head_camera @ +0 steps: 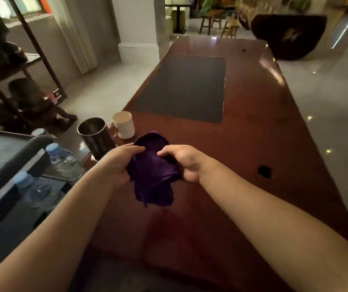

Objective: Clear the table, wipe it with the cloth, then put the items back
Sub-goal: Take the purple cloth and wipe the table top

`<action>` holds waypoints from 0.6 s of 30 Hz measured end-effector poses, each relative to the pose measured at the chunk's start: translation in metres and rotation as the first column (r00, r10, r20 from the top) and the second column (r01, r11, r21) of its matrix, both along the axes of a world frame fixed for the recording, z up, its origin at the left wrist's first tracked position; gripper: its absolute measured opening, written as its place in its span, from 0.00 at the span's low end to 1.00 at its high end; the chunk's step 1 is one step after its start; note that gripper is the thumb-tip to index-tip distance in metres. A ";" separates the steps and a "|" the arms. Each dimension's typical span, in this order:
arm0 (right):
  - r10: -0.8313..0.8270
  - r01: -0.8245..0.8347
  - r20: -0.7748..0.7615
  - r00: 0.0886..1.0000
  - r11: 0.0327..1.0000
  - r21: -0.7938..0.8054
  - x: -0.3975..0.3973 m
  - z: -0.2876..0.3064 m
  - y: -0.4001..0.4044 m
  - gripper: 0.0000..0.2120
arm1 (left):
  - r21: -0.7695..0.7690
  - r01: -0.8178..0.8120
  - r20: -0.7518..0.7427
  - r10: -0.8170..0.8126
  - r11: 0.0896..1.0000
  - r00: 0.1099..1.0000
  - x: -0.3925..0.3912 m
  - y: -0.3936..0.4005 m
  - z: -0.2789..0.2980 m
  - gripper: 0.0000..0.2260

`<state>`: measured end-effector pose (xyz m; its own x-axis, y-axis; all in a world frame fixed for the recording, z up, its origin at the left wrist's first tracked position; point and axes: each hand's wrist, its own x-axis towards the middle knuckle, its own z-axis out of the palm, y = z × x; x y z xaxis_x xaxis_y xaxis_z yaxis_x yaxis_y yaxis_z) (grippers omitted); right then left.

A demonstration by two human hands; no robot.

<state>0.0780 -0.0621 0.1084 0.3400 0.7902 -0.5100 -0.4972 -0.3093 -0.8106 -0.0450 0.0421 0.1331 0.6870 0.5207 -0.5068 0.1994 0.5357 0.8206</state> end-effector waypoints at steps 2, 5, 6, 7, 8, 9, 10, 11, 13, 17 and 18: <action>-0.050 0.050 -0.001 0.999 0.999 -0.021 0.012 -0.010 -0.026 0.07 | -0.016 0.059 -0.009 -0.059 0.998 0.998 0.017 -0.020 -0.010 0.09; -0.113 0.112 -0.018 0.993 0.991 -0.068 0.026 -0.024 -0.061 0.05 | -0.039 0.123 -0.040 -0.125 0.992 0.991 0.038 -0.045 -0.025 0.08; -0.132 0.130 -0.021 0.991 0.988 -0.085 0.029 -0.029 -0.071 0.04 | -0.042 0.141 -0.060 -0.144 0.989 0.988 0.044 -0.052 -0.030 0.08; -0.153 0.150 -0.028 0.988 0.984 -0.097 0.032 -0.033 -0.080 0.03 | -0.044 0.155 -0.079 -0.158 0.987 0.984 0.050 -0.058 -0.035 0.07; -0.175 0.170 -0.039 0.984 0.980 -0.103 0.034 -0.038 -0.089 0.02 | -0.049 0.165 -0.093 -0.169 0.985 0.981 0.055 -0.064 -0.041 0.07; -0.197 0.191 -0.052 0.979 0.976 -0.100 0.035 -0.044 -0.098 0.03 | -0.058 0.176 -0.100 -0.181 0.983 0.978 0.060 -0.070 -0.047 0.07; -0.219 0.213 -0.064 0.974 0.972 -0.095 0.036 -0.049 -0.106 0.05 | -0.069 0.191 -0.103 -0.197 0.979 0.975 0.064 -0.075 -0.052 0.07; -0.239 0.233 -0.074 0.968 0.969 -0.087 0.038 -0.056 -0.113 0.08 | -0.081 0.210 -0.106 -0.218 0.974 0.970 0.067 -0.081 -0.058 0.08; -0.262 0.255 -0.101 0.960 0.964 -0.072 0.038 -0.067 -0.127 0.15 | -0.093 0.245 -0.116 -0.255 0.965 0.960 0.073 -0.091 -0.070 0.09; -0.302 0.300 -0.168 0.938 0.953 -0.042 0.032 -0.091 -0.146 0.19 | -0.105 0.283 -0.134 -0.296 0.953 0.946 0.077 -0.103 -0.092 0.09; -0.323 0.321 -0.193 0.927 0.946 -0.038 0.030 -0.097 -0.151 0.19 | -0.095 0.299 -0.152 -0.310 0.950 0.938 0.078 -0.104 -0.097 0.09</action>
<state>0.1077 -0.2132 0.0112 0.4694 0.6514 -0.5961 -0.7184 -0.1107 -0.6868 0.0327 -0.0623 0.0366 0.7121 0.2591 -0.6525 0.4899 0.4823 0.7262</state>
